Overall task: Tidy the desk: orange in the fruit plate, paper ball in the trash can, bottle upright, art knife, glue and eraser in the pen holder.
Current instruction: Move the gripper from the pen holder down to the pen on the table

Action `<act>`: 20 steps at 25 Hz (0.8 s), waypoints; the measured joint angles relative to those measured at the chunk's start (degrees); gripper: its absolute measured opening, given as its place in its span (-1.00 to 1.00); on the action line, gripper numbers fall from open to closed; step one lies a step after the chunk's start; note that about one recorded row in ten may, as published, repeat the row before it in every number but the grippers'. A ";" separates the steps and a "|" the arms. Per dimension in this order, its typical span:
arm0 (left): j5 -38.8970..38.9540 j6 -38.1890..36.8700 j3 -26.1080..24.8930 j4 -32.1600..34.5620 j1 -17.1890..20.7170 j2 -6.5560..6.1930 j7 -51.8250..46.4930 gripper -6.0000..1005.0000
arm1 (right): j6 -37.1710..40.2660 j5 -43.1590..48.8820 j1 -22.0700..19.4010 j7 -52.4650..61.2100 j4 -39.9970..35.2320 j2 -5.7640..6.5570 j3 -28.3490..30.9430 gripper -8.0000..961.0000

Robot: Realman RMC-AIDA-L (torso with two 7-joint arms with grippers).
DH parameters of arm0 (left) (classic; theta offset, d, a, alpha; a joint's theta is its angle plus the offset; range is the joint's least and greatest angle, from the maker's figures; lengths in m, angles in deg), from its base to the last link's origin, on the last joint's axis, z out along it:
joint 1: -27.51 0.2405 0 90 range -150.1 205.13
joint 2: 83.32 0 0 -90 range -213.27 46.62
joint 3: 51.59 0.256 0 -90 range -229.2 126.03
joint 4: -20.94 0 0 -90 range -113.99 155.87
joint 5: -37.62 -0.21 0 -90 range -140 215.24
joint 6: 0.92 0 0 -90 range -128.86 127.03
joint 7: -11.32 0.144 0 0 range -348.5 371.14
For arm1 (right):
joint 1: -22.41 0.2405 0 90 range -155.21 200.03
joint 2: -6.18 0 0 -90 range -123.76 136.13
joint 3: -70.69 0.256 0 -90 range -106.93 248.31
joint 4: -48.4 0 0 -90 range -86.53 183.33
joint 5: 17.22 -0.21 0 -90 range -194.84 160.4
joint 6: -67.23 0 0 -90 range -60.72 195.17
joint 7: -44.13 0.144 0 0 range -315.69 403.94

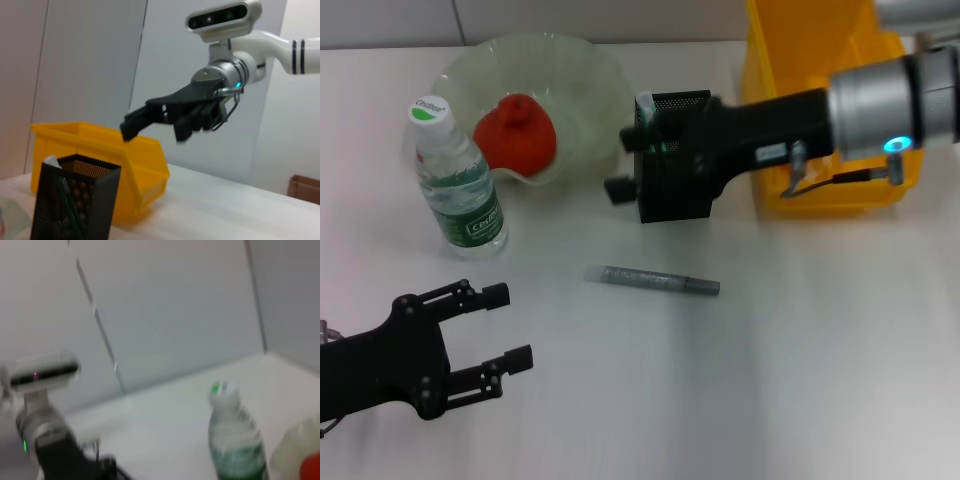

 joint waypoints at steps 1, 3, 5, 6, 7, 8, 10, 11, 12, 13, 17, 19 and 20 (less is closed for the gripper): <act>-0.48 0.06 -0.02 0.02 -0.07 -0.01 0.00 0.47 | -0.74 1.24 0.84 0.12 0.68 -0.12 -1.17 0.57; -1.12 0.17 -0.03 0.02 -0.16 -0.02 0.01 0.47 | -3.76 2.07 2.50 1.01 2.13 -0.16 -5.90 0.57; -1.56 0.25 -0.03 0.03 -0.17 -0.01 0.06 0.47 | -5.34 2.10 2.86 1.42 2.39 -0.16 -7.86 0.57; -1.79 0.31 -0.03 0.04 -0.18 0.01 0.08 0.47 | -7.10 2.11 3.16 1.77 2.51 -0.14 -9.95 0.57; -2.08 0.36 -0.02 0.03 -0.18 0.06 0.08 0.47 | -10.42 2.15 3.57 2.49 2.59 -0.17 -14.19 0.57; -2.09 0.38 0.01 -0.02 -0.18 0.06 0.07 0.47 | -12.13 2.16 3.78 3.05 2.63 -0.23 -16.40 0.57; -2.16 0.44 0.01 -0.19 -0.21 0.06 -0.02 0.47 | -18.13 2.20 5.24 5.33 3.53 -0.41 -23.96 0.57; -2.16 0.44 0.01 -0.19 -0.21 0.06 -0.02 0.47 | -18.13 2.20 5.24 5.33 3.53 -0.41 -23.96 0.57; -2.20 0.51 0.01 -0.19 -0.25 0.06 -0.02 0.47 | -19.27 2.20 5.73 5.75 4.01 -0.44 -25.47 0.57; -2.22 0.54 0.01 -0.19 -0.27 0.09 -0.02 0.47 | -21.22 2.19 6.60 6.23 4.97 -0.51 -27.87 0.57; -2.23 0.62 0.01 -0.28 -0.36 0.13 -0.02 0.47 | -24.72 1.91 7.82 7.31 5.90 -0.71 -32.71 0.56; -2.23 0.76 0.01 -0.30 -0.36 0.18 -0.01 0.47 | -25.54 1.80 8.08 7.63 5.94 -0.79 -34.42 0.56; -2.23 0.84 -0.04 -0.32 -0.36 0.24 -0.01 0.47 | -25.92 1.74 8.20 7.73 5.98 -0.80 -35.29 0.56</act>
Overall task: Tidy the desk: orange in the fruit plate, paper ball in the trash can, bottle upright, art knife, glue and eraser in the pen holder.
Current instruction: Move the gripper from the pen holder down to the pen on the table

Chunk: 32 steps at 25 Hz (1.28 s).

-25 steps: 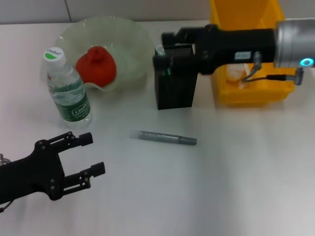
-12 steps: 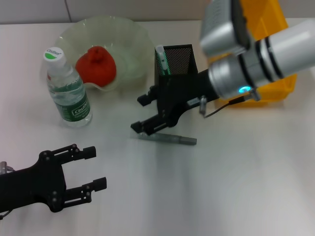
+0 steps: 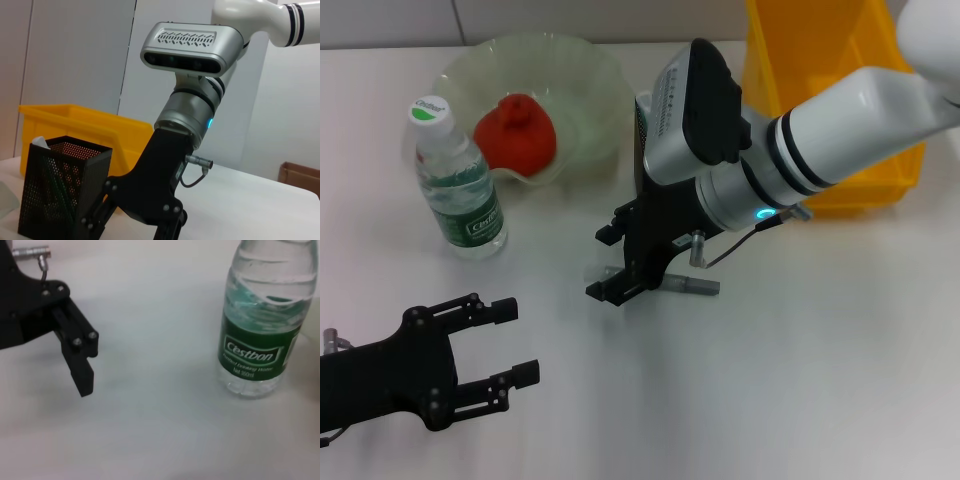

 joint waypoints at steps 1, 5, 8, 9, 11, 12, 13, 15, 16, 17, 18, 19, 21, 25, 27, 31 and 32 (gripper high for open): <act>0.00 0.00 0.00 0.00 0.00 0.00 0.00 0.47 | -0.41 -0.03 0.06 0.20 0.02 -0.01 -0.51 0.55; 0.01 0.02 -0.17 -0.07 0.00 0.13 0.00 0.47 | -1.79 -0.06 0.35 1.27 0.06 -0.01 -2.64 0.53; 0.01 0.02 -0.21 -0.08 0.00 0.20 -0.01 0.47 | -2.50 -0.07 0.51 1.78 0.07 -0.02 -3.36 0.49; 0.00 0.02 -0.25 -0.08 0.00 0.22 -0.02 0.47 | -3.14 -0.08 0.58 2.33 0.08 -0.01 -3.82 0.45; 0.01 0.02 -0.33 -0.08 0.00 0.24 -0.06 0.47 | -3.42 -0.12 0.59 2.67 0.08 -0.01 -4.05 0.38; 0.01 0.02 -0.33 -0.08 0.00 0.24 -0.06 0.47 | -3.45 -0.14 0.59 2.70 0.08 -0.01 -4.15 0.35; 0.01 0.02 -0.33 -0.08 0.00 0.24 -0.06 0.47 | -3.45 -0.14 0.59 2.70 0.08 -0.01 -4.15 0.31; 0.01 0.02 -0.35 -0.08 0.00 0.28 -0.26 0.47 | -3.53 -0.18 0.59 2.73 0.15 -0.02 -4.49 0.24; 0.01 0.03 -0.37 -0.08 0.00 0.29 -0.50 0.47 | -3.65 -0.20 0.59 2.76 0.23 -0.01 -4.63 0.21; 0.01 0.03 -0.37 -0.08 0.00 0.29 -0.50 0.47 | -3.96 -0.25 0.59 2.80 0.43 -0.02 -4.85 0.17; 0.01 0.03 -0.37 -0.08 0.00 0.29 -0.50 0.47 | -3.96 -0.25 0.59 2.80 0.43 -0.02 -4.85 0.14; 0.01 0.07 -0.38 -0.08 -0.04 0.31 -0.65 0.47 | -4.03 -0.26 0.58 2.81 0.57 -0.01 -4.94 0.10; 0.01 0.09 -0.40 -0.08 -0.14 0.36 -0.78 0.47 | -4.06 -0.27 0.56 2.82 0.62 -0.01 -5.09 -0.07; 0.01 0.10 -0.39 -0.08 -0.16 0.40 -0.78 0.47 | -4.10 -0.27 0.50 2.83 0.62 -0.01 -5.42 -0.09; 0.01 0.10 -0.39 -0.08 -0.16 0.40 -0.78 0.47 | -4.24 -0.47 0.48 2.83 0.63 -0.01 -6.00 -0.10; 0.01 0.49 -0.40 -0.08 -0.37 0.56 -0.79 0.47 | -4.86 -1.70 0.48 2.82 0.74 -0.01 -7.27 -0.14; 0.01 0.63 -0.40 -0.08 -0.45 0.60 -0.79 0.47 | -5.39 -2.36 0.50 2.68 0.83 -0.01 -7.85 -0.15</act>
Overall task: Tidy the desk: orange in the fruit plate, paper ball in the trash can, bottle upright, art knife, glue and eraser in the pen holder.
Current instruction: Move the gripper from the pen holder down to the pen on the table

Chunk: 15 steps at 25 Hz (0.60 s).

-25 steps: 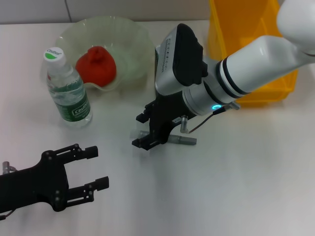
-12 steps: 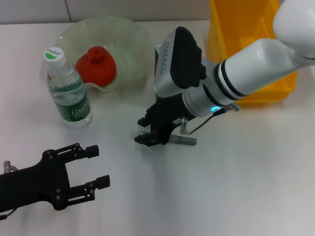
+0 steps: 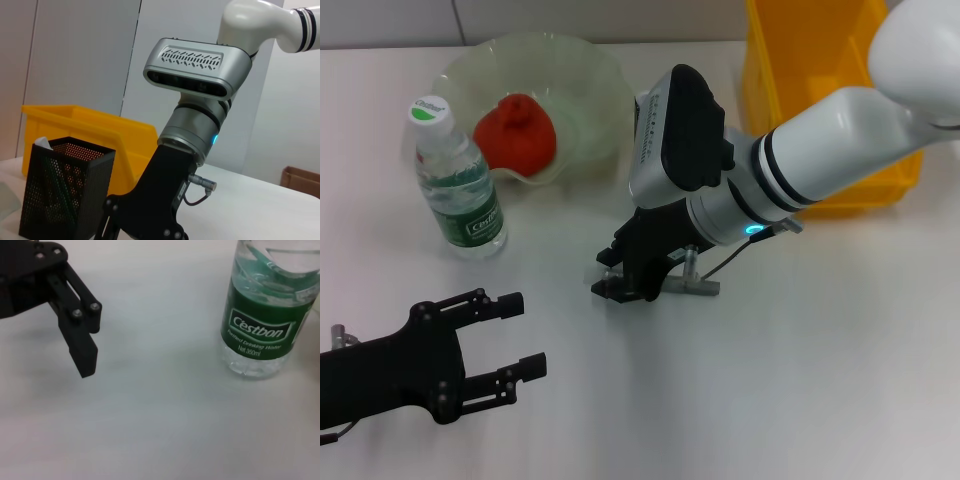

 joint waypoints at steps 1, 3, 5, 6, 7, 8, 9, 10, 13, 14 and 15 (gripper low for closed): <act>0.02 0.01 0.00 0.00 -0.03 0.00 -0.03 0.47 | -0.12 -0.05 0.01 -0.02 0.01 0.00 -0.05 -0.17; 0.05 0.01 0.00 0.00 -0.05 0.00 -0.07 0.47 | -0.24 -0.07 0.05 -0.03 0.04 0.00 -0.09 -0.20; 0.06 0.01 0.00 0.00 -0.08 0.00 -0.10 0.47 | -0.27 -0.08 0.18 -0.03 0.28 0.00 -0.09 -0.24; 0.10 0.01 0.00 0.00 -0.16 -0.01 -0.19 0.47 | -0.27 -0.08 0.18 -0.03 0.28 0.00 -0.09 -0.25; 0.13 0.01 0.00 0.00 -0.20 -0.01 -0.21 0.47 | -0.27 -0.09 0.21 -0.03 0.36 0.00 -0.09 -0.26; 0.13 0.01 0.00 0.00 -0.20 -0.01 -0.21 0.47 | -0.27 -0.09 0.21 -0.03 0.36 0.00 -0.09 -0.26; 0.14 0.01 0.00 0.00 -0.23 0.02 -0.24 0.47 | -0.27 -0.09 0.21 -0.03 0.37 0.00 -0.09 -0.27; 0.15 0.01 0.00 0.00 -0.29 0.10 -0.32 0.47 | -0.26 -0.09 0.21 -0.03 0.38 0.00 -0.09 -0.27; 0.15 0.01 0.00 0.00 -0.39 0.14 -0.49 0.47 | -0.26 -0.09 0.21 -0.03 0.45 0.00 -0.09 -0.29; 0.14 0.00 0.00 0.00 -0.42 0.15 -0.56 0.47 | -0.26 -0.09 0.21 -0.03 0.45 0.00 -0.09 -0.30; 0.14 0.00 0.00 0.00 -0.43 0.16 -0.59 0.47 | -0.38 -0.09 0.21 -0.07 0.66 0.00 -0.09 -0.30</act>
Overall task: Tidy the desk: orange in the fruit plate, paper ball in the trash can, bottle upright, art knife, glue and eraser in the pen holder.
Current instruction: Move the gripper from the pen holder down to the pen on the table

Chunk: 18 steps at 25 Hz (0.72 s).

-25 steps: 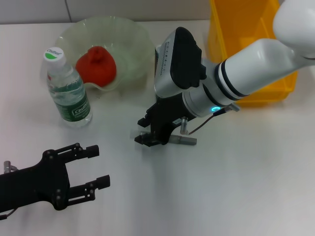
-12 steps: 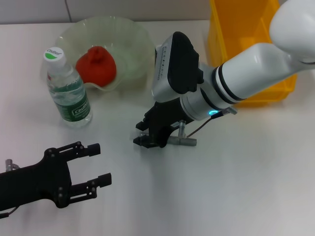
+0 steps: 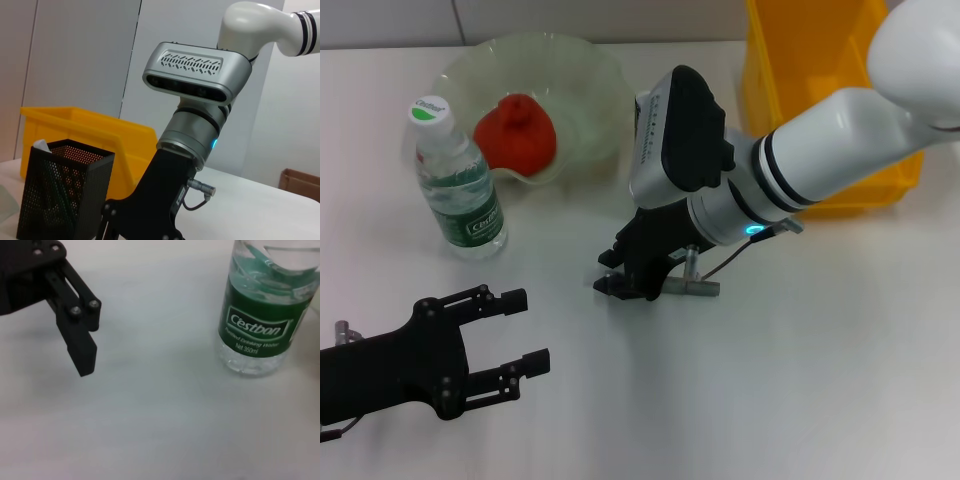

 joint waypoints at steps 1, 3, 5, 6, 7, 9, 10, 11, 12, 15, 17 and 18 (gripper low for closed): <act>0.00 0.00 0.00 0.00 0.00 0.00 -0.01 0.47 | -0.20 0.00 0.00 -0.02 0.16 0.00 0.00 -0.31; -0.01 -0.01 0.00 0.00 0.00 0.02 -0.02 0.47 | -0.57 0.00 0.00 -0.07 0.46 0.00 0.00 -0.34; -0.01 -0.01 0.00 0.00 0.00 0.06 -0.02 0.47 | -0.69 0.00 0.00 -0.09 0.60 0.00 0.00 -0.38; 0.00 -0.01 0.00 0.00 0.00 0.08 -0.02 0.47 | -0.71 0.01 0.00 -0.15 0.60 0.00 0.00 -0.40; 0.00 -0.02 0.00 0.00 0.00 0.09 -0.02 0.47 | -0.72 0.09 0.00 -0.19 0.61 0.00 0.00 -0.43; 0.06 -0.02 0.00 0.00 -0.03 0.09 -0.07 0.47 | -0.73 0.27 0.00 -0.21 0.62 0.00 0.00 -0.45; 0.06 -0.02 0.00 0.00 -0.03 0.09 -0.07 0.47 | -0.73 0.27 0.00 -0.21 0.62 0.00 0.00 -0.46; 0.08 -0.04 0.00 0.00 -0.05 0.09 -0.09 0.47 | -0.73 0.34 0.00 -0.22 0.62 0.00 0.01 -0.46; 0.08 -0.04 0.00 0.00 -0.05 0.09 -0.09 0.47 | -0.73 0.34 0.00 -0.22 0.62 0.00 0.01 -0.47; 0.11 -0.08 0.00 0.00 -0.06 0.09 -0.11 0.47 | -0.74 0.41 0.00 -0.23 0.62 0.00 0.00 -0.49; 0.22 -0.22 0.00 0.27 -0.08 0.09 -0.65 0.47 | -0.74 0.45 0.00 -0.24 0.62 0.00 0.01 -0.50; 0.24 -0.22 0.00 0.34 -0.09 0.09 -0.80 0.47 | -0.73 0.49 0.00 -0.25 0.62 0.00 0.00 -0.50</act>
